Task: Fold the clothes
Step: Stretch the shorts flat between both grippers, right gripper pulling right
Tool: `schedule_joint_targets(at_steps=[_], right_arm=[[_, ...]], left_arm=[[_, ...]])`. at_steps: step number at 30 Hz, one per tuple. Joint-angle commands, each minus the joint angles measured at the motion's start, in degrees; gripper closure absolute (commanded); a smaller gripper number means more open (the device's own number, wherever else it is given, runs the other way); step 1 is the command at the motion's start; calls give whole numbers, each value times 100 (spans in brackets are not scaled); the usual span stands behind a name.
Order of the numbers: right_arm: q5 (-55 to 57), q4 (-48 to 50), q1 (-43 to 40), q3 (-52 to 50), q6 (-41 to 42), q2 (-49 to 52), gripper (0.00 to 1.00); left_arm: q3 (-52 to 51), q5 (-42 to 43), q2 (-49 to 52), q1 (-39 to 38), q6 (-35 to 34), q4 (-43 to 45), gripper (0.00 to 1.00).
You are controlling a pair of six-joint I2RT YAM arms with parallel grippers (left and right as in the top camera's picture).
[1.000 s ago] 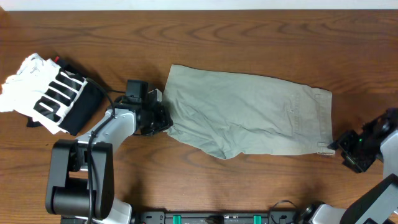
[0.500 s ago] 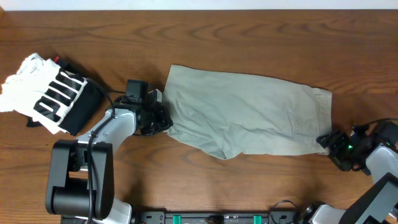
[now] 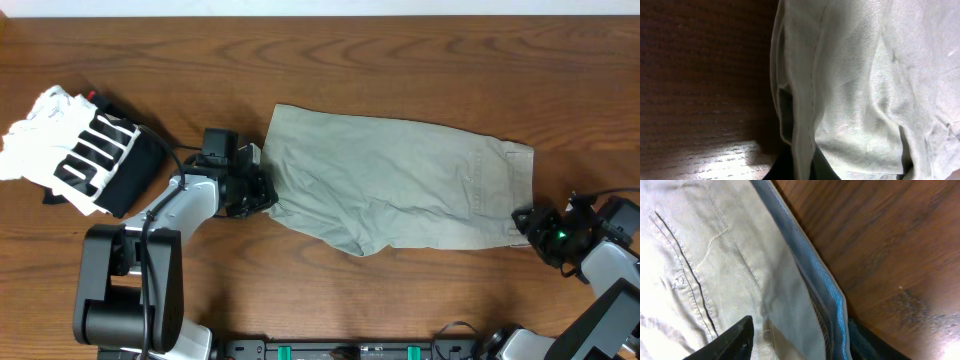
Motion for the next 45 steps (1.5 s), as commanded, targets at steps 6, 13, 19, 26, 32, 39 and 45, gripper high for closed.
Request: schedule_joint_targets(at_steps=[6, 13, 19, 26, 32, 39, 45], right_arm=[[101, 210, 70, -254, 26, 264, 76], [101, 1032, 31, -186, 284, 463, 98], [131, 656, -87, 702, 369, 463, 99], [186, -122, -92, 1707, 361, 461, 99], [529, -1305, -72, 2929, -46, 455, 99], [664, -2253, -24, 3289, -284, 457, 99], [555, -2282, 151, 3364, -481, 455, 99]], left_arm=[[-20, -66, -94, -4, 116, -37, 94], [-20, -63, -98, -2, 118, -37, 33], [-20, -63, -175, -2, 118, -57, 16], [-20, -66, -216, -2, 122, -153, 16], [-20, -66, -216, -2, 286, -352, 17], [-20, -66, -216, -2, 289, -337, 16], [-20, 7, -221, -2, 289, -402, 17]])
